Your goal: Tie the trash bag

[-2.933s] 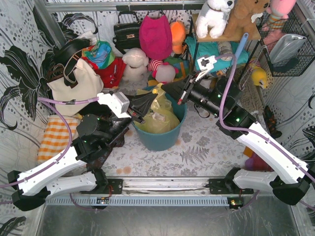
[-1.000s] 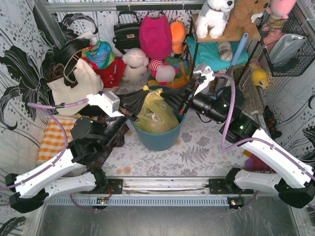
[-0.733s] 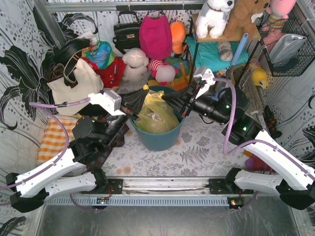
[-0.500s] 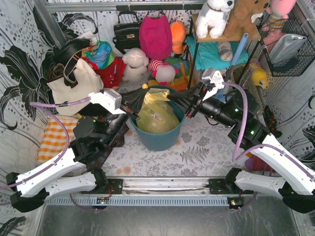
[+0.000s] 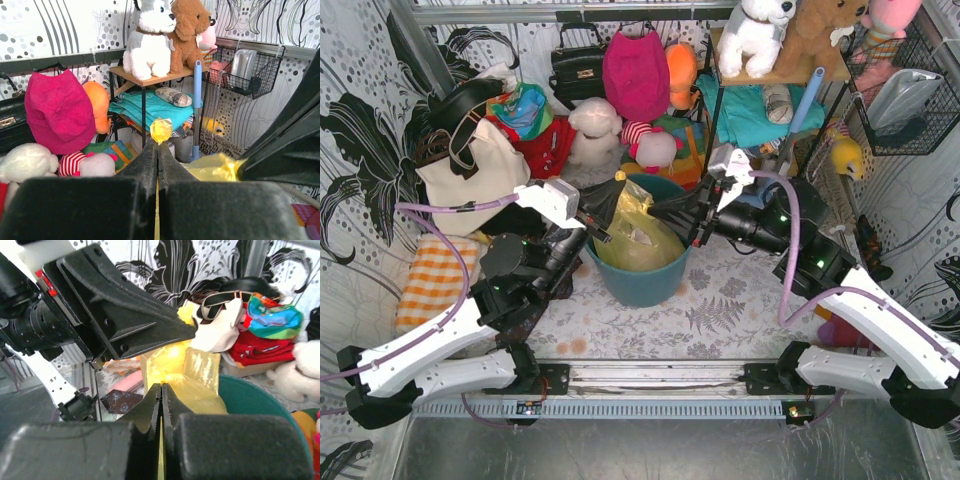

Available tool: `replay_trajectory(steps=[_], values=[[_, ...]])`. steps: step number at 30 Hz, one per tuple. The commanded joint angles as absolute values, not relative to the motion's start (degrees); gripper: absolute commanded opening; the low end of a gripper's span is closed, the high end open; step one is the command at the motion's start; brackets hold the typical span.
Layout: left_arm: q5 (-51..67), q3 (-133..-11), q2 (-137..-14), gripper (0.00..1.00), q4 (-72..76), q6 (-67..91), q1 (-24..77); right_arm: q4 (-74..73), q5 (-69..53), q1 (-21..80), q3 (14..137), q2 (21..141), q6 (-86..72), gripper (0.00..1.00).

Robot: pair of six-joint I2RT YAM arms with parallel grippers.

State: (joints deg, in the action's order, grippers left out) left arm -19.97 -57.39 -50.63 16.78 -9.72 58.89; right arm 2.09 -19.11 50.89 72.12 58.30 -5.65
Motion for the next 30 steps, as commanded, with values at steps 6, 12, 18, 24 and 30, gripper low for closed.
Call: replay_trajectory(steps=[6, 12, 18, 24, 30], values=[[-21.0, -58.1, -50.9, 0.0, 18.6, -9.7, 59.1, 2.0, -27.8, 51.2, 73.2, 61.7, -5.4, 0.0], [-21.1, -58.2, -50.9, 0.0, 18.2, -9.7, 59.1, 1.9, -28.1, 51.7, 73.5, 62.8, -6.3, 0.0], [-21.3, -58.4, -50.8, 0.0, 17.8, -9.8, 59.1, 0.0, -28.2, 51.8, 75.7, 63.3, -8.7, 0.0], [-19.9, -58.7, -50.4, 0.0, 17.5, -9.9, 59.1, -1.8, -18.4, 51.7, 78.0, 62.3, -11.2, 0.0], [-10.6, -57.5, -48.5, 0.0, 19.0, -10.9, 59.1, -1.9, -6.5, 51.8, 82.1, 65.2, -14.3, 0.0]])
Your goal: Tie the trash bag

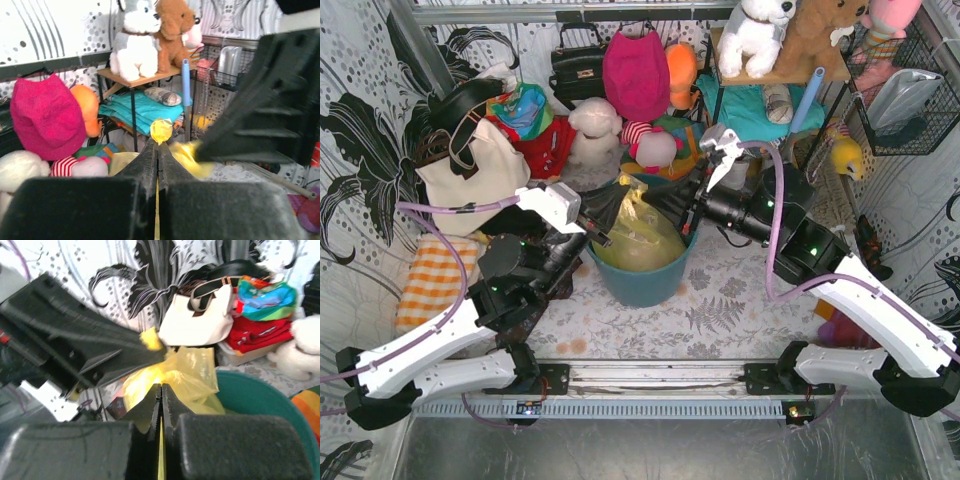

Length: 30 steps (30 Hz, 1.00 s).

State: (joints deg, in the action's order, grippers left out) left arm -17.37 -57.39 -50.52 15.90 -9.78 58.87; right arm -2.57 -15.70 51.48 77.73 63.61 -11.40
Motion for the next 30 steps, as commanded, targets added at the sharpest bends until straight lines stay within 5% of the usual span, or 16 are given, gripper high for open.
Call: replay_trajectory(steps=[1, 17, 30], values=[[-8.6, -57.5, -48.4, 0.0, 19.1, -11.1, 59.1, -1.8, -5.4, 51.7, 83.3, 66.2, -14.6, 0.0], [6.8, -64.2, -52.5, 0.0, 12.6, -13.1, 59.1, -1.7, -14.6, 51.8, 105.8, 82.6, -25.7, 0.0], [-15.7, -64.8, -55.2, 0.0, 14.3, -15.5, 59.1, 2.8, -16.9, 51.9, 98.8, 78.3, -29.3, 0.0]])
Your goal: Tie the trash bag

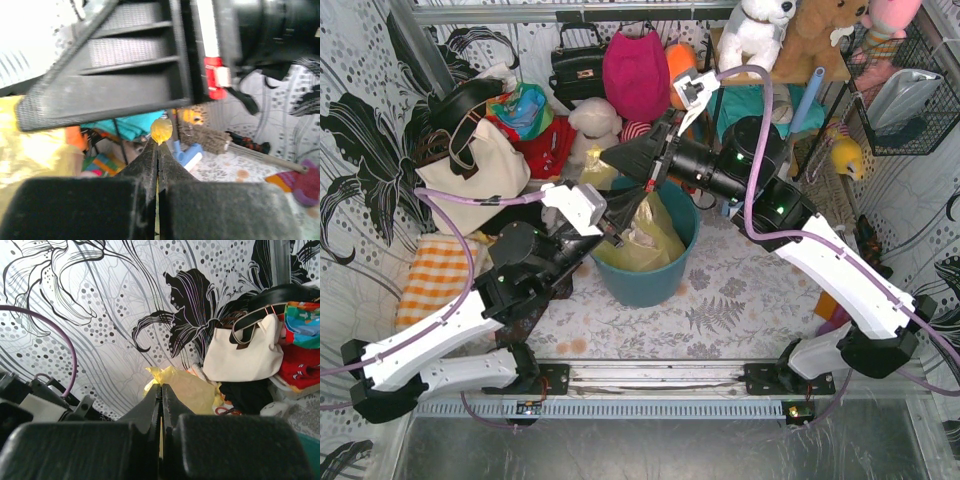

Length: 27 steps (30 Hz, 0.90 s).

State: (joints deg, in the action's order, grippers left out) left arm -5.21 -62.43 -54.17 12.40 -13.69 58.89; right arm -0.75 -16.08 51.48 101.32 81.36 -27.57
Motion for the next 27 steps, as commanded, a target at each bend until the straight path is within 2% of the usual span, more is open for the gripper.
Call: replay_trajectory(steps=[1, 6, 13, 27], values=[[-17.1, -64.8, -55.4, 0.0, 14.3, -15.6, 59.1, 2.9, -16.4, 51.9, 98.0, 77.7, -29.3, 0.0], [-21.3, -62.1, -53.9, 0.0, 17.2, -15.7, 59.1, 2.8, -11.6, 51.8, 92.1, 74.2, -29.2, 0.0], [-20.8, -58.8, -51.2, 0.0, 18.9, -15.1, 59.1, 2.2, -1.9, 51.9, 82.2, 69.2, -28.4, 0.0], [-24.4, -60.3, -51.2, 0.0, 18.9, -15.2, 59.1, 9.9, -8.6, 51.9, 74.6, 65.2, -22.2, 0.0]])
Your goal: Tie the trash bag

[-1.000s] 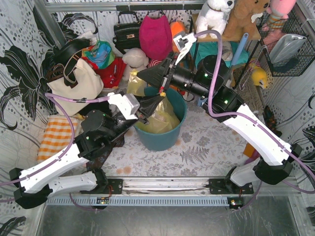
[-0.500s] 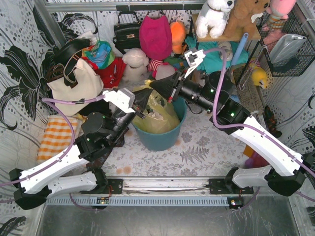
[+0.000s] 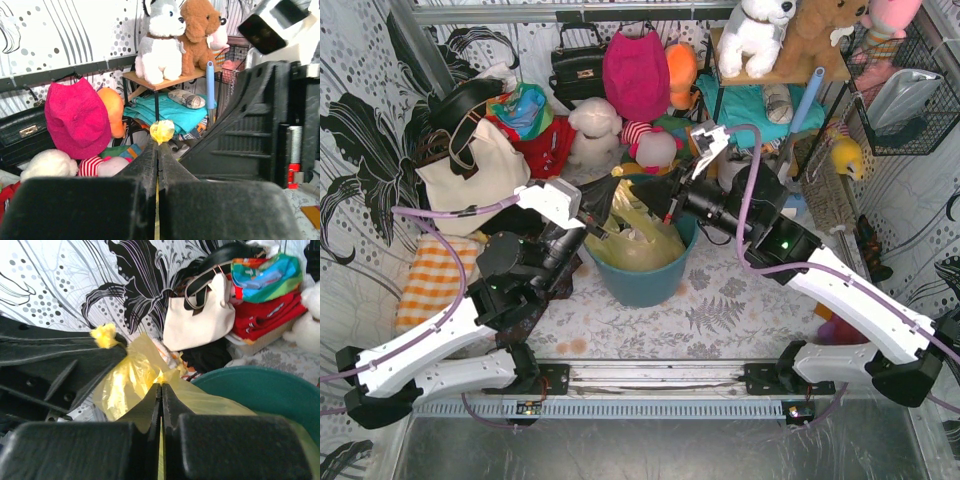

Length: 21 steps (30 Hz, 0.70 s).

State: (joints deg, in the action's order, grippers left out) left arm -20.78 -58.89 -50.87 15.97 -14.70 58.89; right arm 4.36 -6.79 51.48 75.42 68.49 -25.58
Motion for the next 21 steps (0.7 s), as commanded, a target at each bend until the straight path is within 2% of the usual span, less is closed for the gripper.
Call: replay_trajectory(steps=[1, 5, 11, 21], values=[[-25.3, -60.5, -51.4, 0.0, 18.8, -15.3, 59.1, 10.6, -8.3, 51.9, 73.9, 64.7, -22.0, 0.0], [-28.0, -60.8, -51.9, 0.0, 19.0, -15.4, 59.1, 14.0, -8.9, 51.8, 71.0, 62.5, -20.8, 0.0], [-28.6, -61.6, -52.8, 0.0, 17.9, -14.7, 59.1, 15.0, -18.0, 51.9, 69.9, 61.7, -15.4, 0.0], [-28.3, -62.4, -53.8, 0.0, 17.8, -14.2, 59.1, 11.6, -28.2, 51.8, 72.8, 65.1, -8.9, 0.0]])
